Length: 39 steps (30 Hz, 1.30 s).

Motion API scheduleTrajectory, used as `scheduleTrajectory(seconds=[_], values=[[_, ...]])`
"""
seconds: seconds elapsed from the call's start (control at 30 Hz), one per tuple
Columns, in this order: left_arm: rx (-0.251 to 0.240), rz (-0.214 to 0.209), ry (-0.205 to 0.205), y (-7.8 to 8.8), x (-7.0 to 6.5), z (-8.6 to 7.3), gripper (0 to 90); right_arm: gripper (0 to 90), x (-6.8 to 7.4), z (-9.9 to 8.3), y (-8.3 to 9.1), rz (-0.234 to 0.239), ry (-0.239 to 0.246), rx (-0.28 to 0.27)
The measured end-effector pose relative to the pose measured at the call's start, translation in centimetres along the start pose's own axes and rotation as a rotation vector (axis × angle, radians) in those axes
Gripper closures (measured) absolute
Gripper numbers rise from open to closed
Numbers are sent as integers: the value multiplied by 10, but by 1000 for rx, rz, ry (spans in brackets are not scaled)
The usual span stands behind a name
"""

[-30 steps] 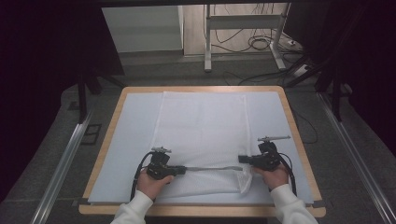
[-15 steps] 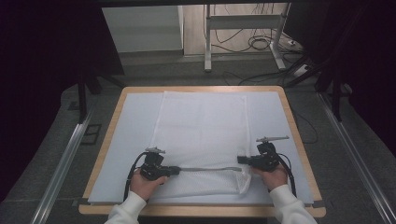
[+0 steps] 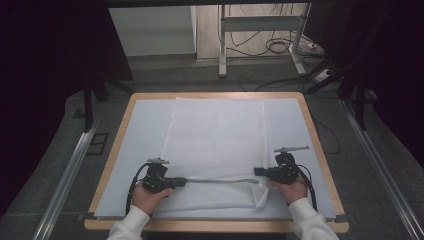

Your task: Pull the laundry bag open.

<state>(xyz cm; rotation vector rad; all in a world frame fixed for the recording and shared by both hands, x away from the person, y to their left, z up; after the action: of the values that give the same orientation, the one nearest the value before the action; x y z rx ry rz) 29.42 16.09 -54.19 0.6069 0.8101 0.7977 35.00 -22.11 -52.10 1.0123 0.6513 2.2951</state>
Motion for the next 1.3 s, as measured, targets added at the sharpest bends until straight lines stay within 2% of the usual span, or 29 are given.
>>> scheduleTrajectory(seconds=[0.5, 1.3], values=[[-14, 10, 23, 12, 12, -4, 864, 884, -1, -1, 0, 0, 0, 1], [-20, 29, 63, 34, 41, -17, 863, 884, -2, 0, -2, -7, -1, 1]])
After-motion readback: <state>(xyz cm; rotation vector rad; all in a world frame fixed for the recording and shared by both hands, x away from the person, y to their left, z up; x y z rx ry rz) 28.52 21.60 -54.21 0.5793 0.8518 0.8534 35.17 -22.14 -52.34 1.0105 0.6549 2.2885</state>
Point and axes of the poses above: each handheld gripper's, and its own axes: y roughly backward along the jaws, z roughly out of its top, x roughly to its left, the point moved 2 cm from there along -y, roughly forward along the jaws, and after that the axes turned 6 degrees about z, right-handed, at the moved point
